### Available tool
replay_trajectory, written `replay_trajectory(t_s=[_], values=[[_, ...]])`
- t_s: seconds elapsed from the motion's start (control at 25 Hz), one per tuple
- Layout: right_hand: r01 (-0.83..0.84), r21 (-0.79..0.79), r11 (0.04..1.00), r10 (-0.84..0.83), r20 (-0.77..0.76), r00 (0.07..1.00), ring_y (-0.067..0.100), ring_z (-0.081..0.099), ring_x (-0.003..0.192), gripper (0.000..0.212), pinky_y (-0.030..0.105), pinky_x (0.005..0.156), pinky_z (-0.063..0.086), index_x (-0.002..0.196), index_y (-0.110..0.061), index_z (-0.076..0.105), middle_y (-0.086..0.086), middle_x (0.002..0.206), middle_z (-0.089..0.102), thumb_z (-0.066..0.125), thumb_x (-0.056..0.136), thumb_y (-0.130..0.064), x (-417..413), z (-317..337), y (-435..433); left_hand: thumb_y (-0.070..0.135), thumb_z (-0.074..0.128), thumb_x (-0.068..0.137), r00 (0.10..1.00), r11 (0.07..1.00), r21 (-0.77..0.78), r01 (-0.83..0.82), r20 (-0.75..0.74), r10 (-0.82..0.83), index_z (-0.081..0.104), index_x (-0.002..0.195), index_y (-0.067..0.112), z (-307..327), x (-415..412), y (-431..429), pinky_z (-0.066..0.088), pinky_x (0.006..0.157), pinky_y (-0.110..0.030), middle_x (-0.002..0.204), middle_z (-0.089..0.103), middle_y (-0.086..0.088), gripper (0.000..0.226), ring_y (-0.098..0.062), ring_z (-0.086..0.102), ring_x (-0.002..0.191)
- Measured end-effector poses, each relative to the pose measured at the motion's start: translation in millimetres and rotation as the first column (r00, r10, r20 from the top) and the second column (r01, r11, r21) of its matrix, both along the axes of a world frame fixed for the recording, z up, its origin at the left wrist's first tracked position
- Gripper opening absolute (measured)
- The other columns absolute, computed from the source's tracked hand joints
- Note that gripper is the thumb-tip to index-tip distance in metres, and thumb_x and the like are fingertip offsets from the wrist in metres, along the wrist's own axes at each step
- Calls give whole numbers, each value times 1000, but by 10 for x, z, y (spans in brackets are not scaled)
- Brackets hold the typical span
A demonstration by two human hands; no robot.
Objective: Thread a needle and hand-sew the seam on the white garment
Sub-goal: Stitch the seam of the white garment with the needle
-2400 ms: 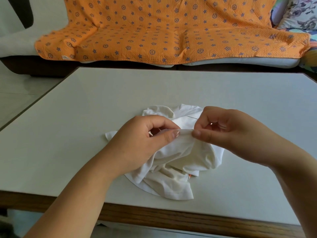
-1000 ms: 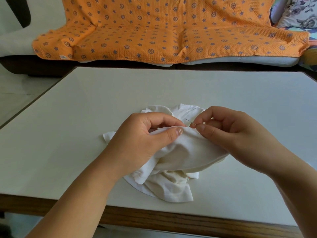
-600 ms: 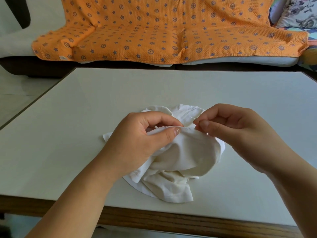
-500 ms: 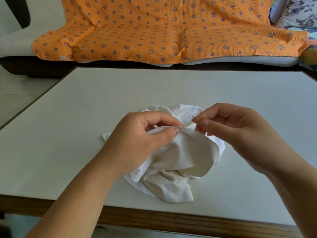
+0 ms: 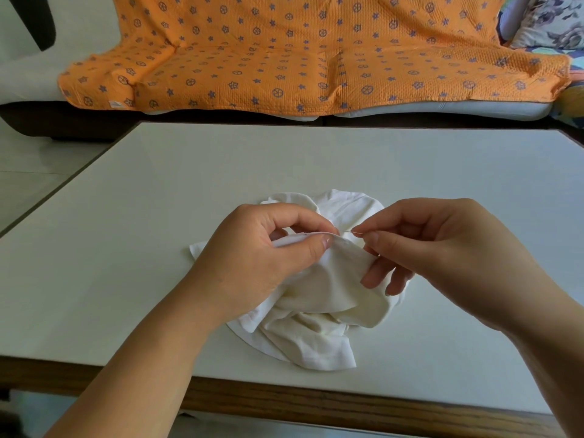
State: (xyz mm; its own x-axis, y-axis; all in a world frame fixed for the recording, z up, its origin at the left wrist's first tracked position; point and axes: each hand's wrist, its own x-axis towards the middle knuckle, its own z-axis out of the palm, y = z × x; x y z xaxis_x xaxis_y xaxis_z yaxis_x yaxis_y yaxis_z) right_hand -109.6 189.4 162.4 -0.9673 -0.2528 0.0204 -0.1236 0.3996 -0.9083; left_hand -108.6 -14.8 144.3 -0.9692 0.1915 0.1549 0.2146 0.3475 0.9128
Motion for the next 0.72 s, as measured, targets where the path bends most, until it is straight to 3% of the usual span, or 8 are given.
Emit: replay_trajectory(t_s=[0.16,0.32,0.48,0.72], values=[[1,31,1000,-1,-1,1000,17,66,51,20,24,61,56,78,-25,76,2,63,73,64,84,-10,25,30,-4,24,72,83,1000,1000,-7,3,-4,-3,76,81,36,-12,-8,-1,52,71,-27,74,72,2,13,-26,65,77],[-15,28,999,15,9,1000,18,67,53,23,30,65,55,79,-27,76,3,65,74,63,85,-9,6,24,13,24,71,82,1000,1000,-8,5,1,-5,76,79,35,-8,-10,-2,51,69,-16,73,72,12,12,-19,67,77],[-43,6,999,43,9,999,19,66,52,25,26,61,54,82,-29,75,6,64,74,63,85,-8,-6,21,14,23,71,83,1000,1000,-14,9,10,-9,76,79,35,4,-5,-4,50,68,-12,73,71,13,13,-16,67,77],[-56,-74,996,60,50,997,21,63,50,24,22,54,51,80,-21,76,12,63,72,62,86,-3,-40,-7,28,25,71,83,999,1000,-5,13,30,-13,77,80,35,-5,-6,-24,52,73,-20,79,73,3,12,-22,67,81]])
